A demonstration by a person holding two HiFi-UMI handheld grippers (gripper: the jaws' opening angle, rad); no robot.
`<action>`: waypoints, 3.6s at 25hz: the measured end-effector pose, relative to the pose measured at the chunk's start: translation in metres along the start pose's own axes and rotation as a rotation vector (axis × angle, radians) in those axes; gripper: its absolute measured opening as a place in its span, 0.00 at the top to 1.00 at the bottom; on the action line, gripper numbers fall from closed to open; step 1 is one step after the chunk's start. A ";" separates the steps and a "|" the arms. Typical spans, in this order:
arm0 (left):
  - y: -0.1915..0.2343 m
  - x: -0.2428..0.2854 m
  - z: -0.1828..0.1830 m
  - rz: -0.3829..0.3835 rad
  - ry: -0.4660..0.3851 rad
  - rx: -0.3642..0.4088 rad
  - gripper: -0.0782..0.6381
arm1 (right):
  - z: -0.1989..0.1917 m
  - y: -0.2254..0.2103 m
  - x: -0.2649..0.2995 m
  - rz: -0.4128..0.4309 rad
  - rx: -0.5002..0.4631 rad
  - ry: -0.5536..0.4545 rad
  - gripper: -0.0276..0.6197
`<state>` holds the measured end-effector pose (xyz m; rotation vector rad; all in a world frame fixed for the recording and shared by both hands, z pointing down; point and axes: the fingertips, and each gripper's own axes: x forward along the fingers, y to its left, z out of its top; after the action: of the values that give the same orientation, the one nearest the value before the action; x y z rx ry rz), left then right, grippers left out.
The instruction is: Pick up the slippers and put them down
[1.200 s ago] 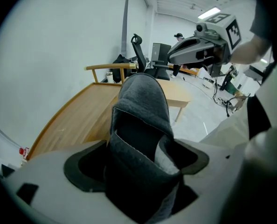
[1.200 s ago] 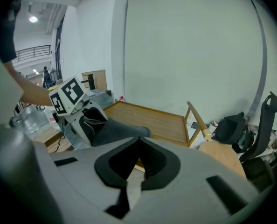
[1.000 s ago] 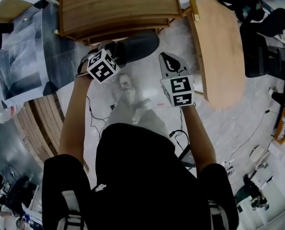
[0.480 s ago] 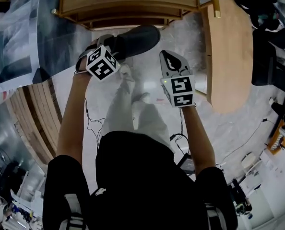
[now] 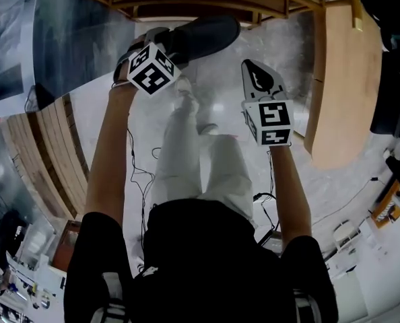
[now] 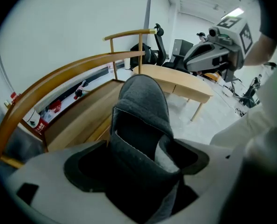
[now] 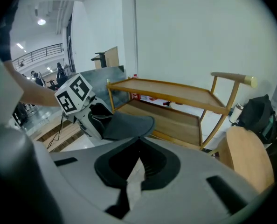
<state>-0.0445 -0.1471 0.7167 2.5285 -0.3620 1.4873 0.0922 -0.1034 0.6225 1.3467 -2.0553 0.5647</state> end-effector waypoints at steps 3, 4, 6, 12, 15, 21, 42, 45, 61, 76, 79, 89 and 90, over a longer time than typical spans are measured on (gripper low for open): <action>0.003 0.020 -0.013 0.010 0.004 0.010 0.29 | -0.016 0.004 0.019 0.011 -0.004 0.001 0.96; 0.005 0.028 -0.021 0.012 0.009 0.014 0.29 | -0.023 0.007 0.028 0.017 -0.004 0.006 0.96; 0.008 0.043 -0.037 0.019 0.019 0.025 0.29 | -0.038 0.014 0.046 0.032 -0.002 0.009 0.96; 0.008 0.090 -0.067 0.030 0.013 0.022 0.29 | -0.079 0.023 0.093 0.058 -0.013 0.013 0.96; 0.013 0.116 -0.091 0.036 0.019 0.003 0.29 | -0.096 0.028 0.118 0.061 -0.028 -0.006 0.96; 0.022 0.166 -0.137 0.042 0.021 -0.043 0.29 | -0.140 0.031 0.165 0.073 -0.028 -0.007 0.96; 0.031 0.330 -0.257 0.072 0.086 0.034 0.29 | -0.270 0.038 0.313 0.095 -0.057 -0.053 0.96; 0.034 0.345 -0.269 0.078 0.085 0.030 0.29 | -0.281 0.039 0.323 0.097 -0.073 -0.051 0.96; 0.023 0.419 -0.304 0.050 0.107 0.042 0.29 | -0.329 0.034 0.363 0.097 -0.087 -0.023 0.96; 0.013 0.467 -0.341 0.007 0.155 0.042 0.29 | -0.352 0.049 0.404 0.119 -0.072 0.020 0.96; 0.015 0.472 -0.344 0.010 0.155 0.041 0.29 | -0.354 0.048 0.410 0.116 -0.059 0.023 0.96; 0.012 0.485 -0.357 0.000 0.164 0.010 0.29 | -0.367 0.048 0.417 0.127 -0.039 0.049 0.96; 0.012 0.486 -0.356 -0.001 0.159 0.012 0.29 | -0.367 0.047 0.417 0.127 -0.036 0.050 0.96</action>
<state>-0.1166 -0.1148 1.3139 2.3977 -0.3277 1.6813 0.0197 -0.1245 1.1754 1.1764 -2.1109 0.6063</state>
